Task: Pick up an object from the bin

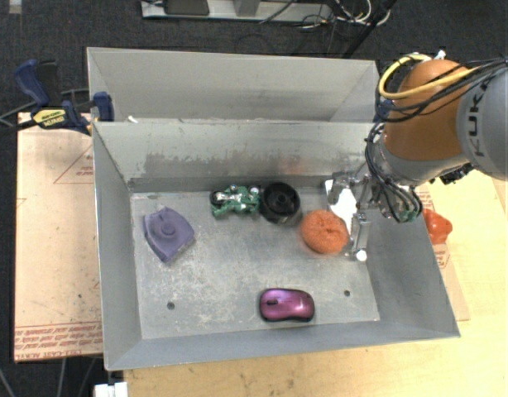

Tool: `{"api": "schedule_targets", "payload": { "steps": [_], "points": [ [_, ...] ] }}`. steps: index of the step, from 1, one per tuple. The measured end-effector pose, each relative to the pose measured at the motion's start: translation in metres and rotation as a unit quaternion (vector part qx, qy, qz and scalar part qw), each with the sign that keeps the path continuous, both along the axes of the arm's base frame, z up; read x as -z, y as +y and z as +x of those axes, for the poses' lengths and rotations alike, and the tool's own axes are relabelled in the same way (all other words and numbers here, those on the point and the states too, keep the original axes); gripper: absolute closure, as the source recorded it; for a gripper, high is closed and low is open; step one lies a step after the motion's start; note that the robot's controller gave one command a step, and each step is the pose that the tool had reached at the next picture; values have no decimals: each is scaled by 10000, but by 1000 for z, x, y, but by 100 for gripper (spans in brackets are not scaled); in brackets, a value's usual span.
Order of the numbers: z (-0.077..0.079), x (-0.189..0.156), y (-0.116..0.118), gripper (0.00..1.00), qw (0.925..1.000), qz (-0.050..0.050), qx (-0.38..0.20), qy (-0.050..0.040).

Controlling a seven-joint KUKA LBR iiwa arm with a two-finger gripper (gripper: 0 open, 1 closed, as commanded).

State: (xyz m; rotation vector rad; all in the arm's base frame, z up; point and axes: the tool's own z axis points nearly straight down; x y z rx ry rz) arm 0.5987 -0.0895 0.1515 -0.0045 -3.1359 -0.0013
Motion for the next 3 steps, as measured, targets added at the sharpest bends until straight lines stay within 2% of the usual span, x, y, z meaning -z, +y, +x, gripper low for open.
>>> {"api": "schedule_targets", "payload": {
  "steps": [1, 2, 3],
  "points": [
    [2, -5, 0, 0, 10000, -5, -13, -38],
    [-5, 57, -4, 0, 9992, 2, 391, -37],
    [-12, 80, 2, 0, 9958, -5, 913, -84]
  ]
}}
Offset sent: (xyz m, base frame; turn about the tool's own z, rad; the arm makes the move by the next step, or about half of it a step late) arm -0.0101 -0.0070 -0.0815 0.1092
